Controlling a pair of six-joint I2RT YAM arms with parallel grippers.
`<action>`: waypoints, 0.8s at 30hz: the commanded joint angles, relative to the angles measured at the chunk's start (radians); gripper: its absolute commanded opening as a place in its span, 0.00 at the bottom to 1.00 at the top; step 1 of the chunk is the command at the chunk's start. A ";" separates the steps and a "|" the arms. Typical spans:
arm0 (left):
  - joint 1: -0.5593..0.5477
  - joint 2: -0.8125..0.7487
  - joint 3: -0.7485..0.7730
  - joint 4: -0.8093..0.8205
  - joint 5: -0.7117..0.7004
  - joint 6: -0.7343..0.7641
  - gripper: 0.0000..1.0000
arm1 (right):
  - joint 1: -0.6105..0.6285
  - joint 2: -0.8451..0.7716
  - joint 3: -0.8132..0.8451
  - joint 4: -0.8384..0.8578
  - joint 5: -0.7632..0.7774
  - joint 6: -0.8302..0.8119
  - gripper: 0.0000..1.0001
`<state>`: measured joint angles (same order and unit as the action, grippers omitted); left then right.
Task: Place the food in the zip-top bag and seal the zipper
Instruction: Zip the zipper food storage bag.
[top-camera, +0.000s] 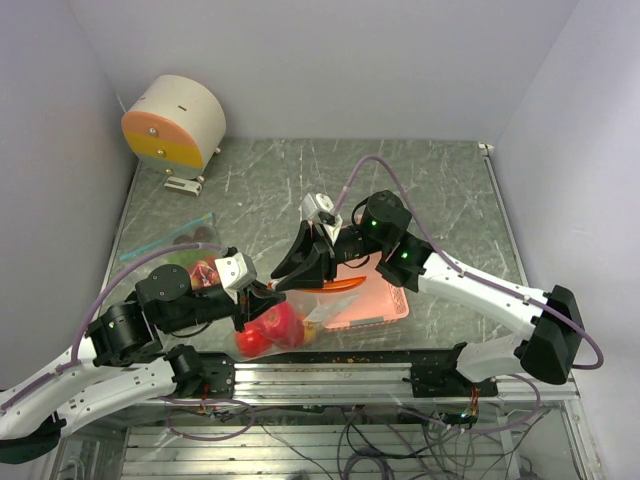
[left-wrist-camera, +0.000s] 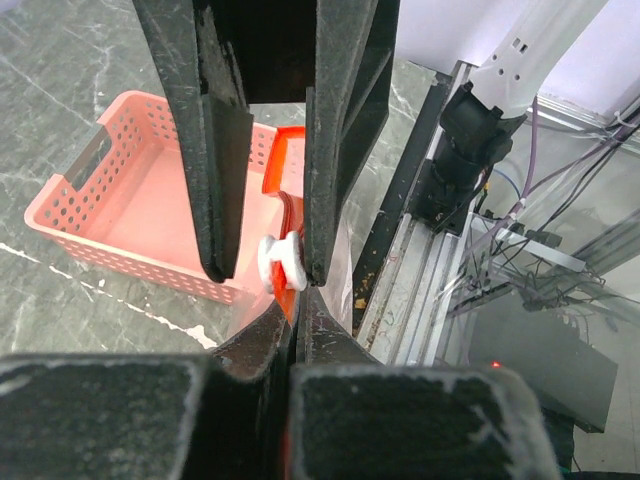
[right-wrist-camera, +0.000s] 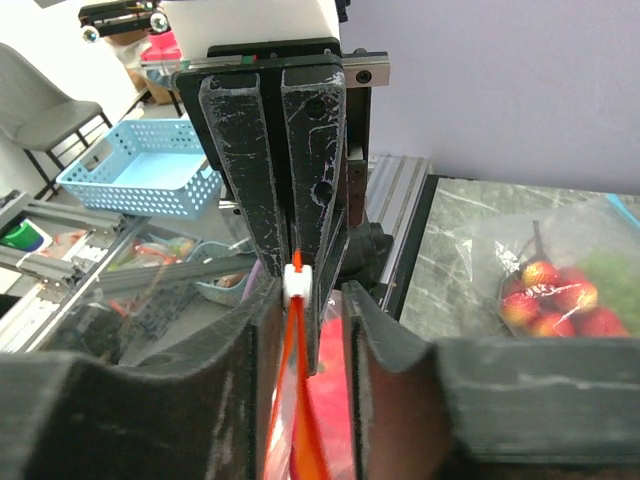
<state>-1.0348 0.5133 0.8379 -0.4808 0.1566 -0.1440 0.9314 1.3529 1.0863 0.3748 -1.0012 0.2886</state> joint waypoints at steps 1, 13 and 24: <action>0.001 -0.009 0.012 0.015 -0.021 -0.009 0.07 | 0.004 -0.001 0.033 -0.017 0.018 0.001 0.26; 0.002 -0.016 0.023 0.003 -0.039 -0.010 0.07 | 0.005 0.000 0.038 -0.062 0.018 -0.026 0.02; 0.001 -0.096 0.070 -0.074 -0.086 -0.006 0.07 | -0.007 -0.039 0.014 -0.197 0.041 -0.130 0.04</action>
<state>-1.0351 0.4633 0.8444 -0.5480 0.1055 -0.1467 0.9382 1.3449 1.0962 0.2630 -0.9741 0.2176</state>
